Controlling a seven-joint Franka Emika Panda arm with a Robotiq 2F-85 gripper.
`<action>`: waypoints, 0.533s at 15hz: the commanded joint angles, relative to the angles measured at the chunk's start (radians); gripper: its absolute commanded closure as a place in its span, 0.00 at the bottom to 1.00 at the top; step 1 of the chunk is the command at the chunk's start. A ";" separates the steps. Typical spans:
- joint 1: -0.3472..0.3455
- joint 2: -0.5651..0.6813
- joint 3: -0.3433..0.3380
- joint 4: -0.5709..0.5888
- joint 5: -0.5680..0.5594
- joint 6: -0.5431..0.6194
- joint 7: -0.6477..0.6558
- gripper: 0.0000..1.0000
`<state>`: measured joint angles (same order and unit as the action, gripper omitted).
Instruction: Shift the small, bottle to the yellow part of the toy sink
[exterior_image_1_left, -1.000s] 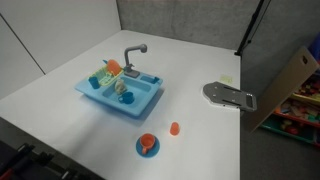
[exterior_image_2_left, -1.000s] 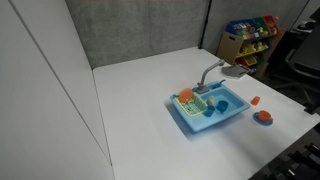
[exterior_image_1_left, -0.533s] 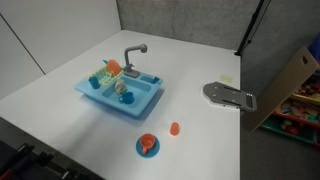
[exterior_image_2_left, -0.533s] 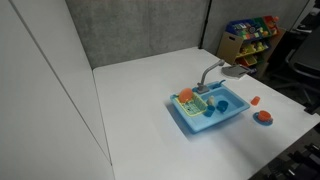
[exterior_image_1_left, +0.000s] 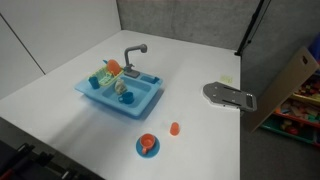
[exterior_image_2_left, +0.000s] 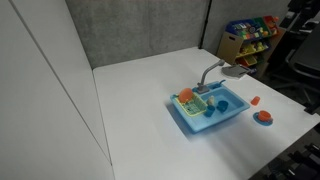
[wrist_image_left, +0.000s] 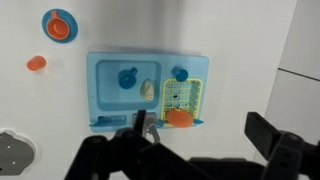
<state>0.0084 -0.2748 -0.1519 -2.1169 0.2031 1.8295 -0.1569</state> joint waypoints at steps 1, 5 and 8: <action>-0.022 0.088 0.045 0.074 -0.026 -0.021 0.086 0.00; -0.026 0.177 0.074 0.105 -0.044 -0.006 0.173 0.00; -0.028 0.238 0.082 0.129 -0.057 0.010 0.230 0.00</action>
<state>-0.0012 -0.1035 -0.0890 -2.0479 0.1710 1.8452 0.0090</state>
